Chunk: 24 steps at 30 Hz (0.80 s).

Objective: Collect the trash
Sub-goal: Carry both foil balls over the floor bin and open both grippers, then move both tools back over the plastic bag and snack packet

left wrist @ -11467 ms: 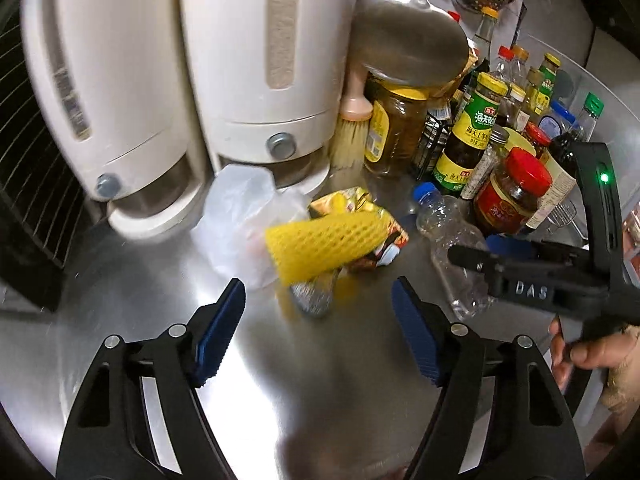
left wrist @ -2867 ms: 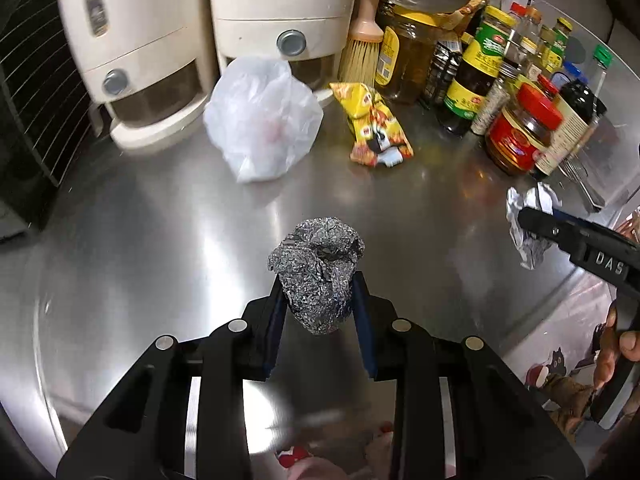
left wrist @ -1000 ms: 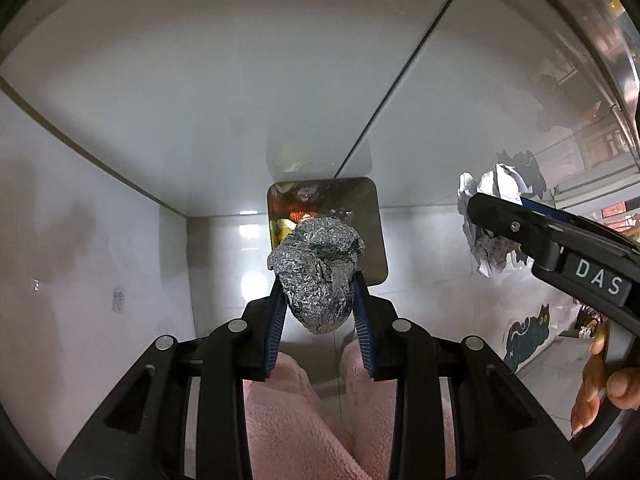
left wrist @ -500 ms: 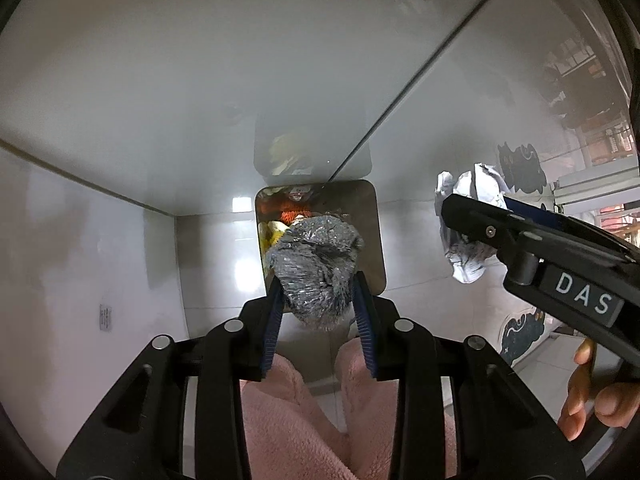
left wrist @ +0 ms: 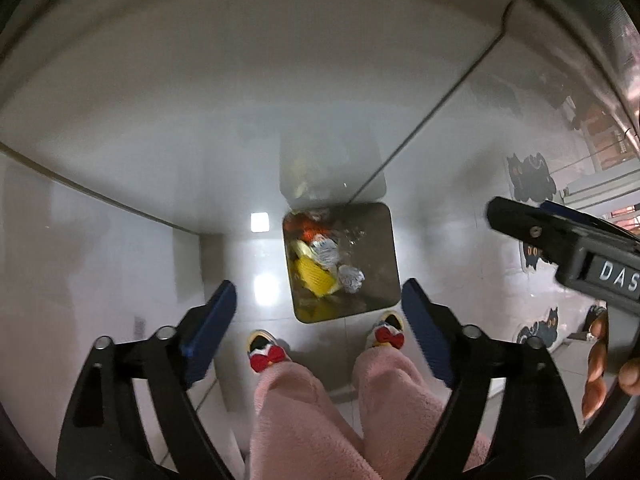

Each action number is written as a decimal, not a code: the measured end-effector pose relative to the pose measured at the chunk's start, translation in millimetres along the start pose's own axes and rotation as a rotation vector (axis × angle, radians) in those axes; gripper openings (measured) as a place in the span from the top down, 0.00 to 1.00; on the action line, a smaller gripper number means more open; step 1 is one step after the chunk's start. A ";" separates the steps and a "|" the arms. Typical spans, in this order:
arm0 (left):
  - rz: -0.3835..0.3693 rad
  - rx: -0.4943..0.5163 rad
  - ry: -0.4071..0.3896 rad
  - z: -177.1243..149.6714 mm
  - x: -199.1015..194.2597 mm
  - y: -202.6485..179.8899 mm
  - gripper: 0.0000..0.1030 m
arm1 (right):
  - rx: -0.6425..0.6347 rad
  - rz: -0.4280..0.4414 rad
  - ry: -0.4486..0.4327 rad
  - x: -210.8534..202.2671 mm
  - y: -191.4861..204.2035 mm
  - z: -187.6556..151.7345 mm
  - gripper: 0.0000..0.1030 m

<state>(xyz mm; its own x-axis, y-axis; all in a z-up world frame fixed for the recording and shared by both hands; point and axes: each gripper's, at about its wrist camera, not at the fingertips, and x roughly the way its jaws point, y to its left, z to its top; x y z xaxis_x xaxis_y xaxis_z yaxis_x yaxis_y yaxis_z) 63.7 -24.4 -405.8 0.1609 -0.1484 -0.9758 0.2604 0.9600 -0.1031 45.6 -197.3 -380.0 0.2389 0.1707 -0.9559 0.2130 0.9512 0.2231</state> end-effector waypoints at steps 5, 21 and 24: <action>0.007 0.008 -0.058 -1.2 -36.7 1.5 0.12 | 0.003 0.039 -0.044 -36.6 -4.3 0.2 0.04; 0.016 0.063 -0.298 36.2 -165.2 0.4 0.08 | -0.041 0.091 -0.288 -163.8 9.7 50.4 0.04; 0.025 0.070 -0.339 53.7 -182.6 -0.3 0.08 | -0.040 0.080 -0.310 -173.7 6.8 70.0 0.04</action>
<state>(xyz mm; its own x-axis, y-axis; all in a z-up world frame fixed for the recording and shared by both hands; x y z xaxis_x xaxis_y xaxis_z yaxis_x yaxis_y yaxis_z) 85.5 -10.3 -217.2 0.4723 -0.2066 -0.8569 0.3154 0.9474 -0.0546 71.9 -238.4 -199.1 0.5318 0.1644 -0.8308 0.1462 0.9484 0.2813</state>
